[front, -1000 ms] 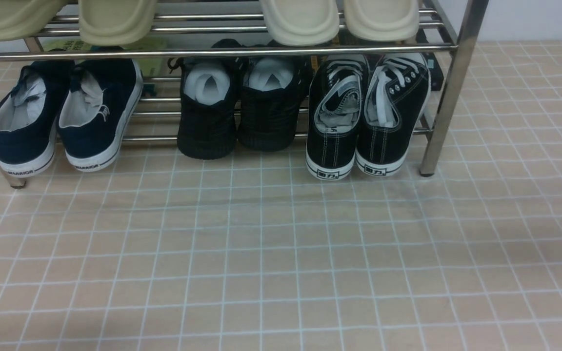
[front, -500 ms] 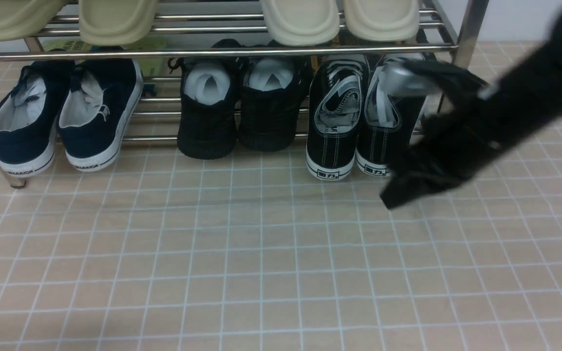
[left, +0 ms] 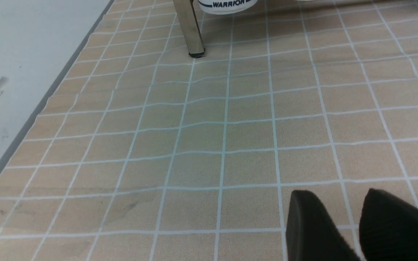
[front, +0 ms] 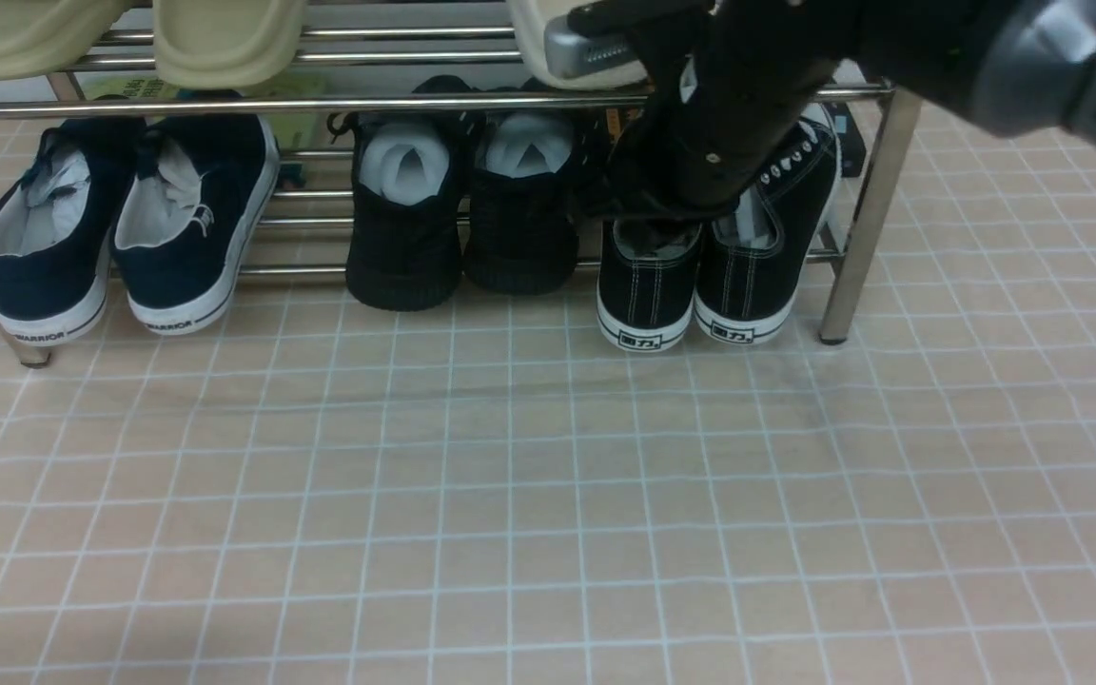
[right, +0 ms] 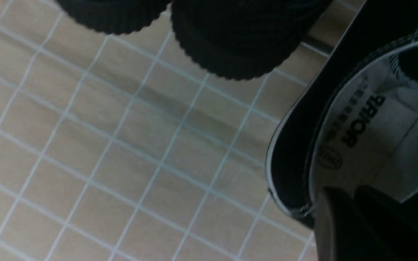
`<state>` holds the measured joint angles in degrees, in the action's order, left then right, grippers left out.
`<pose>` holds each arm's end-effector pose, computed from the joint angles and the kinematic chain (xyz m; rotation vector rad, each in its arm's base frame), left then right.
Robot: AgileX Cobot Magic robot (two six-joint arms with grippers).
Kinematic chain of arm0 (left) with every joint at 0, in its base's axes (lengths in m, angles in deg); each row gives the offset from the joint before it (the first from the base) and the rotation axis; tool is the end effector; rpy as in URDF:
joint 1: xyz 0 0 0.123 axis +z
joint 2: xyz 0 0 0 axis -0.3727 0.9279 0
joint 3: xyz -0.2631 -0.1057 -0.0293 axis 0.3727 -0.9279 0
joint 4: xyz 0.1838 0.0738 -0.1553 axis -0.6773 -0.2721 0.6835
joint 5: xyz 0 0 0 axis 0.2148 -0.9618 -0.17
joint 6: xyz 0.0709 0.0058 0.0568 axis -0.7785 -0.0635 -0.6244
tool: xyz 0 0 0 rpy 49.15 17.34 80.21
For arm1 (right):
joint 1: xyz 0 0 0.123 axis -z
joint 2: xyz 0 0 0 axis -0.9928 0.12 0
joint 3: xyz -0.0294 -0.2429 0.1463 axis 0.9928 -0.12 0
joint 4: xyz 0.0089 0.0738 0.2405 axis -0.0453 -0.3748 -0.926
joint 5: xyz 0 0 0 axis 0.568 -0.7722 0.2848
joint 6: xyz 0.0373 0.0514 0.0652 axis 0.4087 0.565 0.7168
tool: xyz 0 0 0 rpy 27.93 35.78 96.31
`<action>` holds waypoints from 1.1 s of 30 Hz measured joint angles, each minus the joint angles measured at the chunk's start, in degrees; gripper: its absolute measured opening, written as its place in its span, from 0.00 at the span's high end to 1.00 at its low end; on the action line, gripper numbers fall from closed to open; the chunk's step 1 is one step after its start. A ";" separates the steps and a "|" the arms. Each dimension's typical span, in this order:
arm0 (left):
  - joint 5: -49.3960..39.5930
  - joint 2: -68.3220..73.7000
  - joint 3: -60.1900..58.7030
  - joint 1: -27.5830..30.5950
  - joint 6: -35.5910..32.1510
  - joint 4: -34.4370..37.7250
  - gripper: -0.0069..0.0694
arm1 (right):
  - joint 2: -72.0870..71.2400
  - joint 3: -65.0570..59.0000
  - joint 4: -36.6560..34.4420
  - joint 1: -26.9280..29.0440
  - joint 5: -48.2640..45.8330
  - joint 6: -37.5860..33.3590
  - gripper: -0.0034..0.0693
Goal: Take the shoes off the shelf from the light coffee tablecloth by hand.
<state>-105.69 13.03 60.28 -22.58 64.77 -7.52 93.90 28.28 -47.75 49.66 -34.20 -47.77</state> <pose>0.0520 0.0118 0.1720 0.0754 1.8693 0.2371 0.3845 0.2519 0.3110 -0.5521 2.5546 0.2418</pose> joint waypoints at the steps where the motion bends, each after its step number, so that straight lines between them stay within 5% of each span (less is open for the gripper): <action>1: 0.00 0.00 0.00 0.00 0.00 0.00 0.60 | 0.98 0.67 0.60 0.00 0.00 0.27 0.76; 5: 0.00 0.00 0.00 0.00 0.00 -0.02 0.60 | 3.25 1.42 1.81 0.00 0.11 0.52 0.57; 11: 0.00 0.00 0.00 0.00 0.00 -0.15 0.60 | 3.64 1.48 2.63 0.04 1.04 0.52 0.41; 33: -0.01 0.00 0.00 0.00 0.00 -0.20 0.60 | 3.40 7.27 -2.26 0.00 -3.41 0.47 0.40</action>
<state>-105.70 13.03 60.28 -22.58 64.77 -7.72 97.31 35.55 -50.01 49.66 -37.62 -47.31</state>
